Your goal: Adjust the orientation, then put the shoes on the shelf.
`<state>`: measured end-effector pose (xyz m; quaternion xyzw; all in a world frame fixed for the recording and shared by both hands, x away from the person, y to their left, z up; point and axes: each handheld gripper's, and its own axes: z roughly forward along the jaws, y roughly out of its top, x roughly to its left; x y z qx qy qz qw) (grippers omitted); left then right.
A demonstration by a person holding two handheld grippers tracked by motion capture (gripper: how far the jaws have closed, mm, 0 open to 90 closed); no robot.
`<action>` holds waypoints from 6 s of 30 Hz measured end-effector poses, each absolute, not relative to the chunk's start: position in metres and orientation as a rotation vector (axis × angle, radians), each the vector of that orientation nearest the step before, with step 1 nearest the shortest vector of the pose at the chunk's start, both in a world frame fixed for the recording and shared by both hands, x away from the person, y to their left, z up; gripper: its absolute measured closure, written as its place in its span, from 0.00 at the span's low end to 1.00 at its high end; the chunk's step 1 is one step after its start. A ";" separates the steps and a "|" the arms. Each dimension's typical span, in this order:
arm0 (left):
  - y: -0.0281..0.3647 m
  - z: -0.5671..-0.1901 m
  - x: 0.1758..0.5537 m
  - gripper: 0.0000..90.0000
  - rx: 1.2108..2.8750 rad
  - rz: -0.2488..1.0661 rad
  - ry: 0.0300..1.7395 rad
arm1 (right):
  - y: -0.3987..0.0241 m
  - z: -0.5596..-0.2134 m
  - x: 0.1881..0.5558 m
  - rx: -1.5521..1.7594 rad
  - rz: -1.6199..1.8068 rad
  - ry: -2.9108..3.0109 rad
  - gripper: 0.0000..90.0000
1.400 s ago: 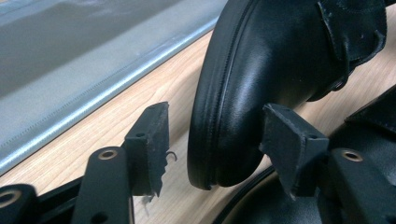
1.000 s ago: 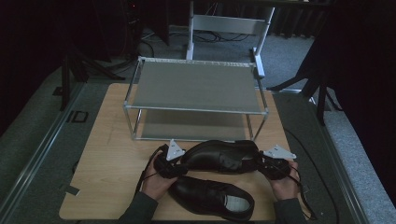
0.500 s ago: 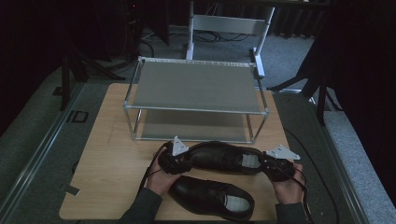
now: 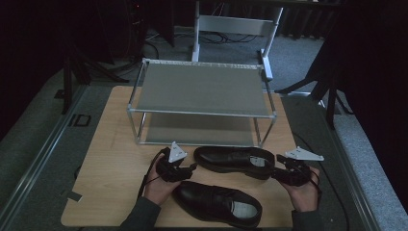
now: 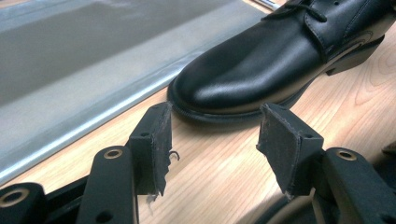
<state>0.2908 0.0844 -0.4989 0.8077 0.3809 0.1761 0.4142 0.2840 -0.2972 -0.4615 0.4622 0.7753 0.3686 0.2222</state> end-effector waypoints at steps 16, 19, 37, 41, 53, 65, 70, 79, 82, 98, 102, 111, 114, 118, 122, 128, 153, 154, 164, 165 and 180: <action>0.089 -0.505 0.283 0.50 2.042 0.444 0.977 | -0.247 -0.466 0.239 0.827 1.199 2.582 0.71; 0.088 -0.505 0.283 0.50 2.045 0.445 0.975 | -0.237 -0.472 0.241 0.774 1.153 2.669 0.74; 0.087 -0.502 0.282 0.50 2.030 0.452 0.967 | -0.241 -0.473 0.261 0.741 1.022 2.758 0.96; 0.086 -0.503 0.282 0.50 2.033 0.450 0.965 | -0.257 -0.470 0.273 0.753 0.997 2.742 0.96; 0.082 -0.505 0.274 0.50 2.050 0.441 0.939 | -0.272 -0.476 0.285 0.806 0.996 2.665 0.89; 0.080 -0.508 0.272 0.50 2.066 0.435 0.930 | -0.285 -0.464 0.292 0.816 1.116 2.540 0.48; 0.080 -0.508 0.272 0.49 2.065 0.435 0.932 | -0.286 -0.467 0.304 0.866 1.095 2.521 0.62; 0.079 -0.509 0.272 0.49 2.066 0.437 0.934 | -0.281 -0.474 0.317 0.882 1.089 2.642 0.95; 0.079 -0.509 0.272 0.49 2.069 0.441 0.931 | -0.278 -0.474 0.313 0.872 1.098 2.660 0.96; 0.080 -0.508 0.272 0.49 2.068 0.451 0.933 | -0.283 -0.474 0.299 0.857 1.117 2.692 0.95; 0.080 -0.508 0.272 0.49 2.069 0.456 0.935 | -0.288 -0.473 0.300 0.873 1.125 2.643 0.75; 0.079 -0.508 0.272 0.49 2.070 0.453 0.934 | -0.289 -0.469 0.290 0.789 1.138 2.657 0.54; 0.078 -0.508 0.273 0.49 2.071 0.453 0.933 | -0.286 -0.473 0.293 0.791 1.128 2.666 0.55; 0.078 -0.509 0.273 0.49 2.071 0.449 0.933 | -0.285 -0.471 0.293 0.760 1.103 2.683 0.58; 0.078 -0.509 0.273 0.49 2.073 0.447 0.932 | -0.284 -0.471 0.292 0.736 1.075 2.701 0.62; 0.078 -0.509 0.272 0.49 2.072 0.448 0.931 | -0.273 -0.474 0.297 0.724 0.995 2.712 0.64; 0.082 -0.508 0.273 0.49 2.066 0.455 0.939 | -0.260 -0.480 0.269 1.039 0.887 2.549 0.91; 0.082 -0.508 0.273 0.49 2.066 0.456 0.939 | -0.259 -0.479 0.266 1.065 0.881 2.538 0.91; 0.080 -0.510 0.273 0.49 2.073 0.452 0.935 | -0.249 -0.479 0.241 1.259 0.847 2.421 0.91; 0.080 -0.510 0.273 0.49 2.072 0.453 0.936 | -0.248 -0.479 0.240 1.259 0.844 2.416 0.90; 0.081 -0.509 0.272 0.49 2.064 0.453 0.937 | -0.264 -0.460 0.234 1.136 0.907 2.439 0.60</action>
